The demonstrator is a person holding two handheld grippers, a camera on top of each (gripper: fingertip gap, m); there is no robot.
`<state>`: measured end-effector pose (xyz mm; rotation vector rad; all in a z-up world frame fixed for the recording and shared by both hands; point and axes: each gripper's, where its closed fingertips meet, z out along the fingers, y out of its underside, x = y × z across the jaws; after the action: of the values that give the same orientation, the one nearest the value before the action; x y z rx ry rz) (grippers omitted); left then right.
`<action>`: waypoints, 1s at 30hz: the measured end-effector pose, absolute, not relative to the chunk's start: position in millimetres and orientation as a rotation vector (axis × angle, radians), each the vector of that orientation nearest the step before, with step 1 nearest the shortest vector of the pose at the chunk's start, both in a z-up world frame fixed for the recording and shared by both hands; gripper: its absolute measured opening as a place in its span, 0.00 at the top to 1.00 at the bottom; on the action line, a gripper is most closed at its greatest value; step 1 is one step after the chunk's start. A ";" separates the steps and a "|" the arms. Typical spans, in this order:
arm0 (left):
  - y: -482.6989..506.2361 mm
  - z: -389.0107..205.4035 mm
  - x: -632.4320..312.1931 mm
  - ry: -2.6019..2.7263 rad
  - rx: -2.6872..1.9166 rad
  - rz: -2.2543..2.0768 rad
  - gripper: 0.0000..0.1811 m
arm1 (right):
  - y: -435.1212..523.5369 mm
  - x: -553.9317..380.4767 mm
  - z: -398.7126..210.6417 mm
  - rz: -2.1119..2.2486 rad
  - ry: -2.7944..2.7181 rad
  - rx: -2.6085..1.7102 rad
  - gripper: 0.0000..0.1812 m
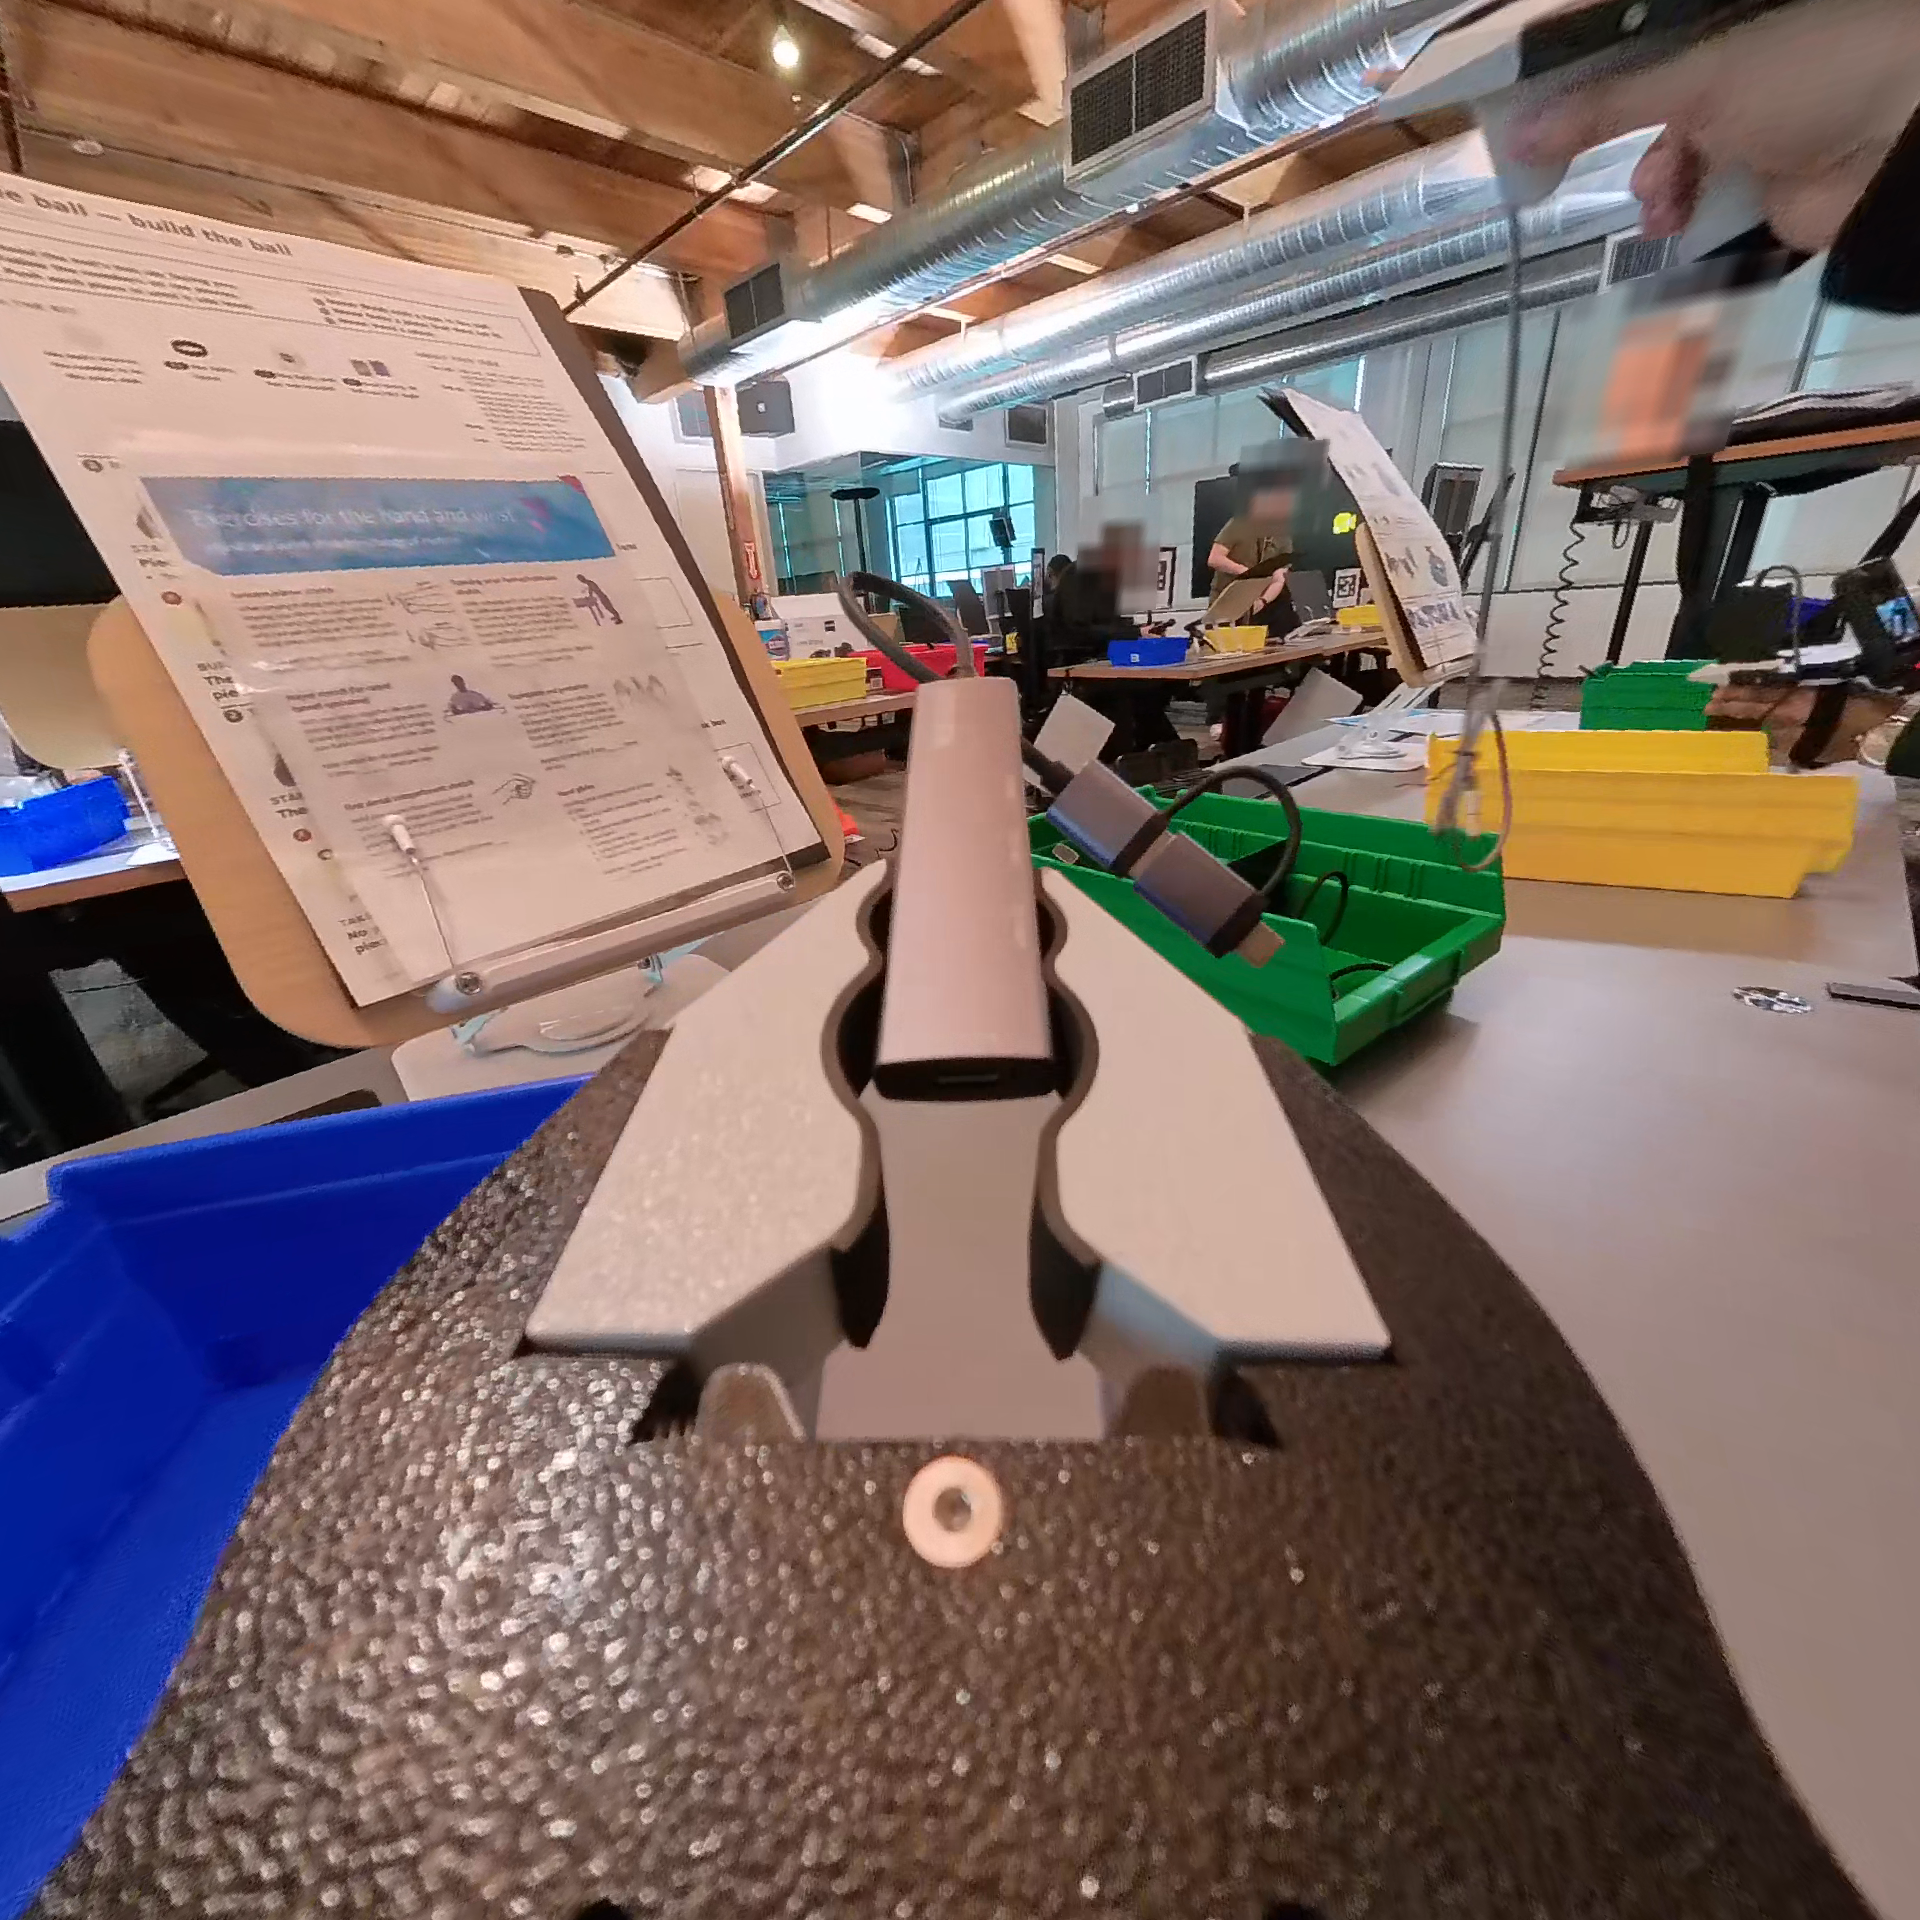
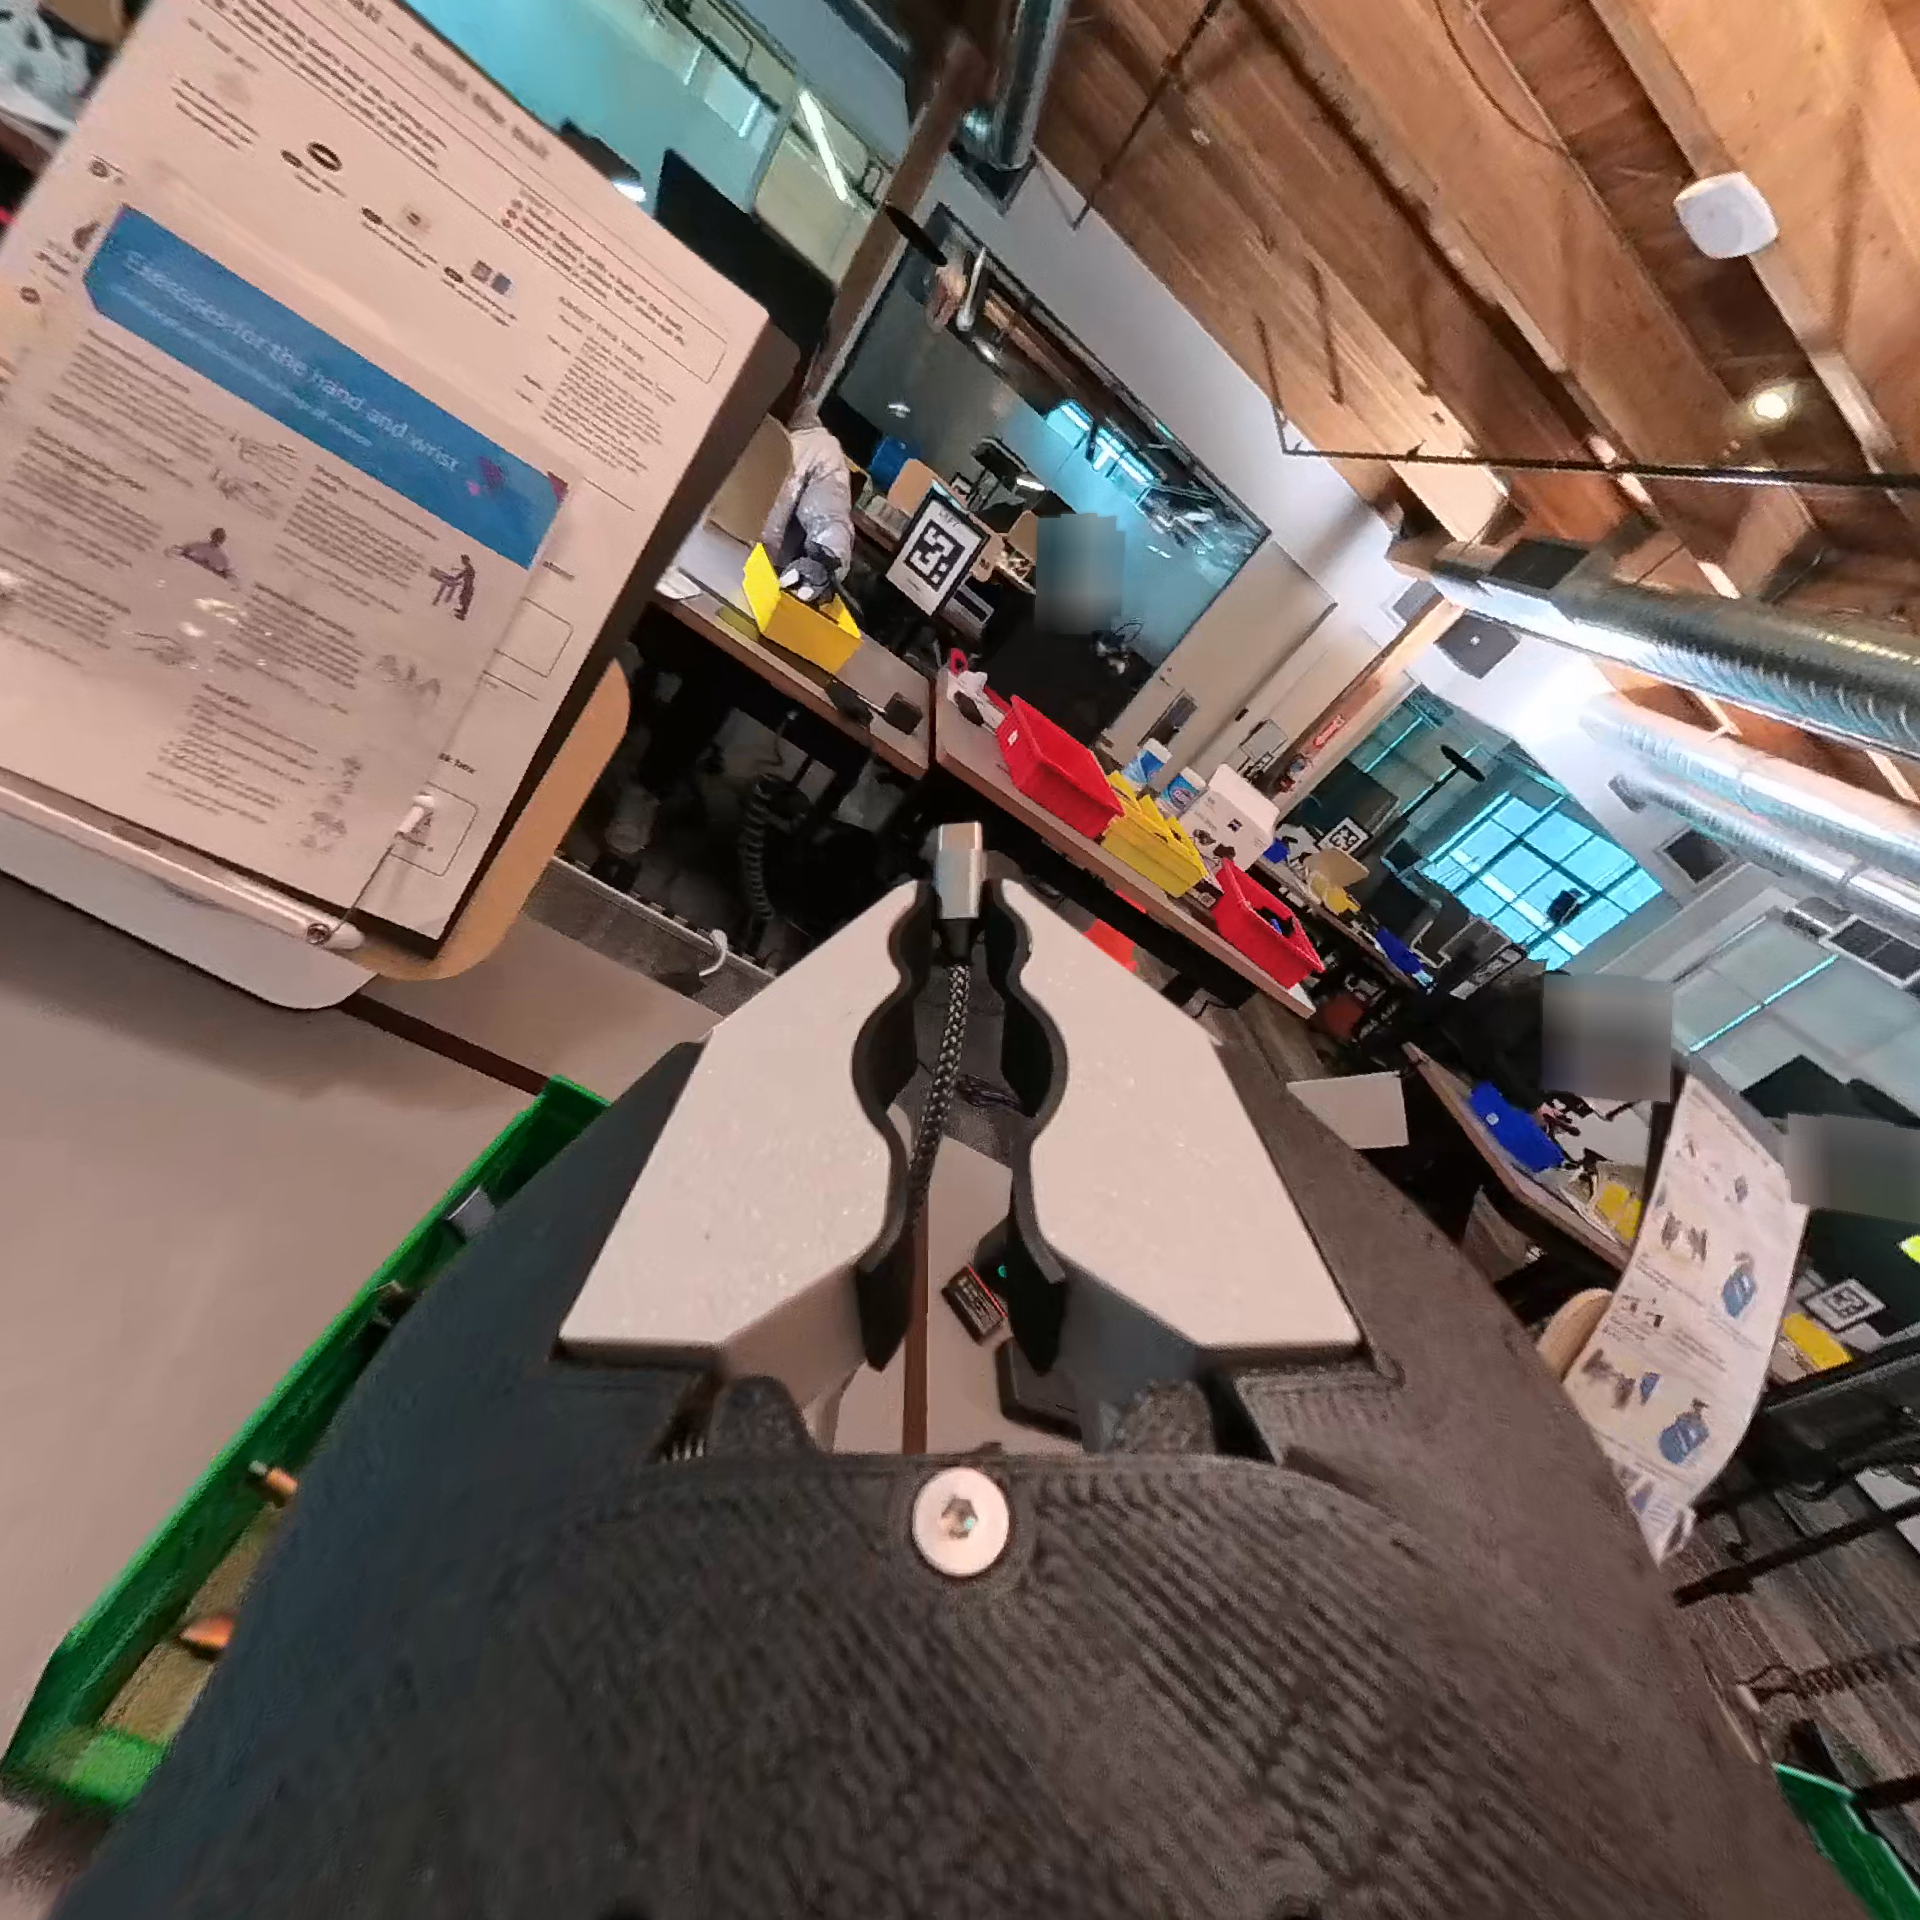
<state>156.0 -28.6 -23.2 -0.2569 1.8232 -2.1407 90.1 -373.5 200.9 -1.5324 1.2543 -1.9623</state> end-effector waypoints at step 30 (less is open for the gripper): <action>-39.7 -45.6 157.5 1.942 -0.279 -2.193 0.88 | -367.5 138.3 -168.2 -1.100 1.122 -2.863 0.95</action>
<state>157.5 -39.7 -45.6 -0.2789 1.9420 -2.1932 138.3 -367.5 -168.2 -2.8632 1.1221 -1.0996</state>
